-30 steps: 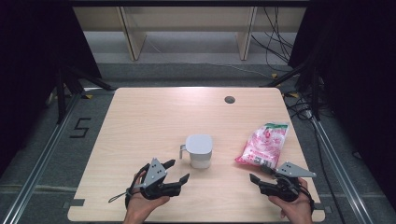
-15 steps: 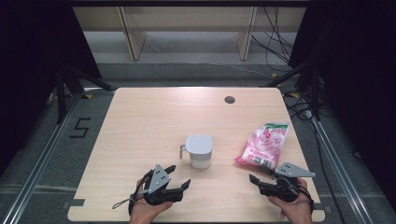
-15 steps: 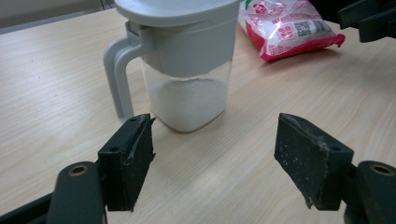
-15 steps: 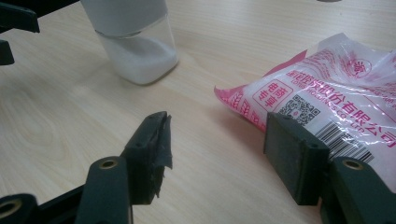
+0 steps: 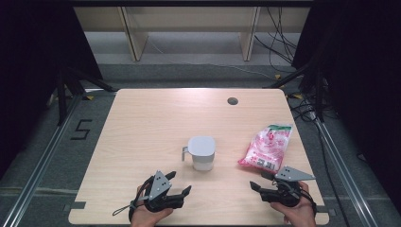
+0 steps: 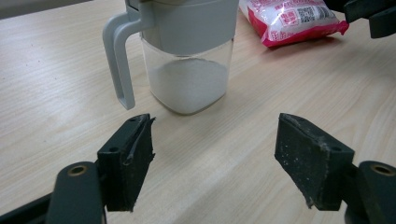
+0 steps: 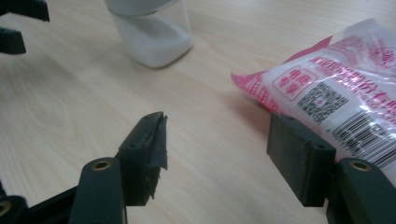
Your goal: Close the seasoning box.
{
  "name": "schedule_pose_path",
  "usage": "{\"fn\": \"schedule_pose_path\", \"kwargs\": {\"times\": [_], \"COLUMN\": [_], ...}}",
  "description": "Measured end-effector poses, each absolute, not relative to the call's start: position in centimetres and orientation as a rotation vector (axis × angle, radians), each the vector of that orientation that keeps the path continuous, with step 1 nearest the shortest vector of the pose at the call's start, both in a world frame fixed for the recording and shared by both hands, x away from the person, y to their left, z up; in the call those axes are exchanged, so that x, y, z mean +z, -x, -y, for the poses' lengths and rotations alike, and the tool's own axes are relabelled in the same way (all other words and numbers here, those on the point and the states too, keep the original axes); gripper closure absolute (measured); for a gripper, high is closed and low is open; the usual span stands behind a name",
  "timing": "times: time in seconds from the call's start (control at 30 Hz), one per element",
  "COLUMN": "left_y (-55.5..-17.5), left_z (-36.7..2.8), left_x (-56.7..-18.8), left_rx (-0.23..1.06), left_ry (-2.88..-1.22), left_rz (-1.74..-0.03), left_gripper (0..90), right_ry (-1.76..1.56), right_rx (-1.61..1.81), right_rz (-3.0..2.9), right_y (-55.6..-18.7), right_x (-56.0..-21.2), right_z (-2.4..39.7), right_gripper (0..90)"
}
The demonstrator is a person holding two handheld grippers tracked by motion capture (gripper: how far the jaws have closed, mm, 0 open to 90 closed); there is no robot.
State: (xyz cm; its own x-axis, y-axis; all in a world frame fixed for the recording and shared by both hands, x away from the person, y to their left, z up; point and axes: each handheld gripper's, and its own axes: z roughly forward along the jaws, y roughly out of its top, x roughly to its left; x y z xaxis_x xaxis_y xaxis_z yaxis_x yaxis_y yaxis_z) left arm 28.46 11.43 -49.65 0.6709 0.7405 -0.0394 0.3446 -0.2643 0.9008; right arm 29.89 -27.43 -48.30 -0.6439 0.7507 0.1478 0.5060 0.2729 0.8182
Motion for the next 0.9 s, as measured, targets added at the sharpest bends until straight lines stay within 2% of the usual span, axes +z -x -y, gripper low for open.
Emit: {"fn": "schedule_pose_path", "kwargs": {"times": [0.4,0.43,0.57,0.9], "left_y": [-28.0,-28.2,-27.9,-27.7], "left_z": [-11.7,-12.0,-11.7,-11.5], "left_x": [-50.2,-50.1,-50.6,-51.3], "left_rx": [0.471,0.494,0.450,0.437], "left_ry": [-1.880,-1.927,-1.882,-1.925], "left_rz": [-0.871,-0.835,-0.884,-0.880], "left_gripper": [26.4,26.3,26.0,25.4], "right_ry": [-1.043,-1.037,-1.038,-1.017], "right_rx": [1.188,1.198,1.191,1.120], "right_rz": [-2.387,-2.402,-2.423,-2.466], "right_y": [-28.3,-28.2,-27.8,-26.8], "right_x": [-48.9,-49.0,-49.1,-49.4], "right_z": [27.4,27.4,27.4,27.1], "right_gripper": [34.3,34.1,33.8,31.1]}}
